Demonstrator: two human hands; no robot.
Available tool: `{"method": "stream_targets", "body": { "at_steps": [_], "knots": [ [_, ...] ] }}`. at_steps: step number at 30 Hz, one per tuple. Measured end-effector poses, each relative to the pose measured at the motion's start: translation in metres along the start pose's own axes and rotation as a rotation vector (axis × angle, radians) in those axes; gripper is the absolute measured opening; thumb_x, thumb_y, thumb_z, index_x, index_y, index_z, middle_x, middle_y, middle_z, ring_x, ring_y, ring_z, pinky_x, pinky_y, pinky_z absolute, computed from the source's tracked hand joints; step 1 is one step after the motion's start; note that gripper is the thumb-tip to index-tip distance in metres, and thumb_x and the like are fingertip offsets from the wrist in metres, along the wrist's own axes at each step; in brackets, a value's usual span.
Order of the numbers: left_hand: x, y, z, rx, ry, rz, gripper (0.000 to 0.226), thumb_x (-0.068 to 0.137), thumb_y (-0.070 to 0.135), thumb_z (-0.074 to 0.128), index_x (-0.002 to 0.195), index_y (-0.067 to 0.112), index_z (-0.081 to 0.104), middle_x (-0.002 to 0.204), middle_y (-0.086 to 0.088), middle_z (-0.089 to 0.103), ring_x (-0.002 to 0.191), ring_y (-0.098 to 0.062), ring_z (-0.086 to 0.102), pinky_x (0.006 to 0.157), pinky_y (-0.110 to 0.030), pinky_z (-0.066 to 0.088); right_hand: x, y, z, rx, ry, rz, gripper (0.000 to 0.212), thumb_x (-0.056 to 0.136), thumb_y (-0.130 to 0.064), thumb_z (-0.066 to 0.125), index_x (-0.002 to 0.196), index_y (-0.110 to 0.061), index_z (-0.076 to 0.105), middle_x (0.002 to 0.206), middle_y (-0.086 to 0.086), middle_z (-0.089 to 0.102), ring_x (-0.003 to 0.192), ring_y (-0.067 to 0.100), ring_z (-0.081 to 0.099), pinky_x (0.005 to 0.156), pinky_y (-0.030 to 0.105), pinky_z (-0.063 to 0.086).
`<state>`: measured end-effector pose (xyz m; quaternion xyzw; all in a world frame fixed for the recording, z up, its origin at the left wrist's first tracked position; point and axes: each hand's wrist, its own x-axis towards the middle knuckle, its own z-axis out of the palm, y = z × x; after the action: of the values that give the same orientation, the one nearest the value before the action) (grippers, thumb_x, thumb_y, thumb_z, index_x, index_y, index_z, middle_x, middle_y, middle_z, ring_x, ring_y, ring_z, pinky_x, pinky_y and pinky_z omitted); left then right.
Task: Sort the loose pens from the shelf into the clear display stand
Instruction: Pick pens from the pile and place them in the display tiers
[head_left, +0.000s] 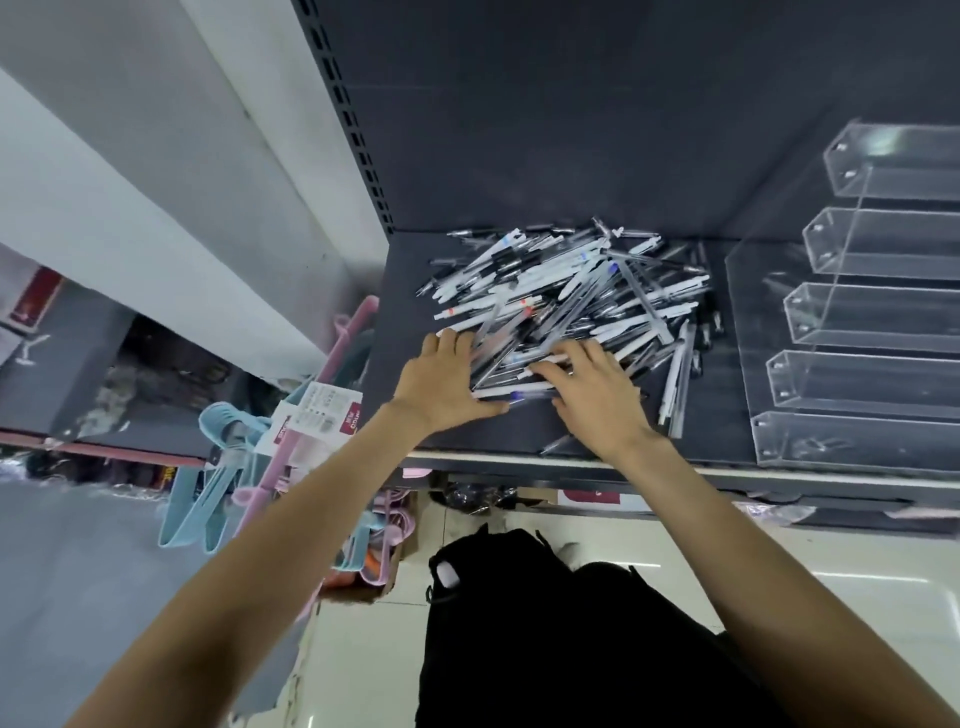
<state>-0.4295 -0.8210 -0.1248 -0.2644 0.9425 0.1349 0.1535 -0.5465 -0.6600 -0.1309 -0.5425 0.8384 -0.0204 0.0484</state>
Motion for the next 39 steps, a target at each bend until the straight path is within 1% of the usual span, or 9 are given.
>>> {"method": "stream_targets", "body": {
  "at_steps": [2, 7, 15, 21, 27, 30, 33, 35, 39],
  "knots": [
    [0.004, 0.006, 0.002, -0.004, 0.041, -0.011, 0.087, 0.078, 0.07, 0.054, 0.136, 0.009, 0.033, 0.134, -0.009, 0.041, 0.127, -0.028, 0.038, 0.092, -0.042, 0.045, 0.001, -0.003, 0.003, -0.01, 0.024, 0.011, 0.052, 0.06, 0.0, 0.079, 0.108, -0.016, 0.067, 0.113, 0.012, 0.059, 0.1, 0.034, 0.056, 0.081, 0.042, 0.051],
    [0.019, 0.005, -0.001, -0.028, 0.073, 0.06, 0.054, 0.091, 0.043, 0.056, 0.128, 0.007, 0.039, 0.129, -0.012, 0.051, 0.121, -0.029, 0.045, 0.088, -0.04, 0.045, -0.001, -0.009, 0.004, -0.039, 0.057, 0.078, 0.053, 0.058, -0.003, 0.082, 0.107, -0.018, 0.067, 0.107, 0.011, 0.06, 0.095, 0.031, 0.057, 0.075, 0.039, 0.052],
    [0.022, -0.004, -0.004, -0.111, -0.01, 0.172, 0.043, 0.092, 0.033, 0.06, 0.116, 0.002, 0.043, 0.112, -0.018, 0.059, 0.103, -0.034, 0.056, 0.081, -0.038, 0.045, -0.009, -0.02, -0.001, 0.004, -0.034, 0.141, 0.058, 0.047, -0.004, 0.086, 0.1, -0.019, 0.067, 0.092, 0.006, 0.056, 0.066, 0.019, 0.062, 0.034, 0.022, 0.042],
    [0.023, -0.008, -0.01, -0.132, -0.016, 0.147, 0.033, 0.099, 0.028, 0.049, 0.115, 0.0, 0.043, 0.104, -0.021, 0.062, 0.095, -0.038, 0.059, 0.068, -0.033, 0.036, -0.01, -0.021, 0.004, 0.0, -0.032, 0.166, 0.062, 0.048, -0.006, 0.087, 0.104, -0.021, 0.066, 0.097, 0.004, 0.056, 0.062, 0.016, 0.062, 0.034, 0.024, 0.044],
    [0.028, -0.023, -0.013, -0.203, 0.037, 0.109, 0.023, 0.098, 0.029, 0.046, 0.107, 0.008, 0.048, 0.097, -0.008, 0.069, 0.088, -0.034, 0.064, 0.076, -0.043, 0.05, -0.013, -0.021, 0.006, 0.022, 0.031, 0.169, 0.06, 0.051, -0.003, 0.086, 0.106, -0.019, 0.066, 0.099, 0.005, 0.057, 0.067, 0.018, 0.063, 0.038, 0.025, 0.046],
    [0.024, -0.03, -0.02, -0.396, 0.034, 0.069, 0.016, 0.098, 0.025, 0.048, 0.105, 0.012, 0.053, 0.087, 0.007, 0.07, 0.074, -0.016, 0.069, 0.075, -0.034, 0.051, -0.016, -0.022, 0.007, 0.053, 0.041, 0.173, 0.06, 0.056, 0.0, 0.081, 0.11, -0.018, 0.064, 0.103, 0.006, 0.055, 0.074, 0.021, 0.063, 0.039, 0.026, 0.046],
    [0.012, -0.027, -0.029, -0.798, 0.007, -0.005, 0.01, 0.098, 0.02, 0.05, 0.107, 0.017, 0.053, 0.081, 0.01, 0.068, 0.057, -0.001, 0.064, 0.053, -0.019, 0.046, -0.019, -0.023, 0.006, 0.091, 0.062, 0.167, 0.056, 0.064, -0.003, 0.077, 0.115, -0.018, 0.06, 0.107, 0.009, 0.053, 0.079, 0.024, 0.062, 0.039, 0.027, 0.045],
    [0.005, -0.024, -0.032, -1.007, 0.001, -0.062, 0.014, 0.098, 0.018, 0.051, 0.111, 0.014, 0.054, 0.085, 0.004, 0.068, 0.055, 0.0, 0.062, 0.047, -0.014, 0.041, -0.022, -0.023, 0.003, 0.116, 0.116, 0.16, 0.052, 0.069, -0.006, 0.074, 0.118, -0.017, 0.06, 0.105, 0.01, 0.053, 0.077, 0.024, 0.062, 0.038, 0.027, 0.044],
    [-0.008, -0.02, -0.036, -1.211, 0.008, -0.121, 0.019, 0.099, 0.015, 0.049, 0.116, 0.009, 0.054, 0.088, -0.001, 0.068, 0.056, -0.001, 0.061, 0.045, -0.013, 0.039, -0.023, -0.019, -0.005, 0.224, 0.168, 0.192, 0.041, 0.084, -0.012, 0.062, 0.124, -0.019, 0.056, 0.111, 0.009, 0.051, 0.076, 0.022, 0.06, 0.048, 0.03, 0.049]
  ]
}}
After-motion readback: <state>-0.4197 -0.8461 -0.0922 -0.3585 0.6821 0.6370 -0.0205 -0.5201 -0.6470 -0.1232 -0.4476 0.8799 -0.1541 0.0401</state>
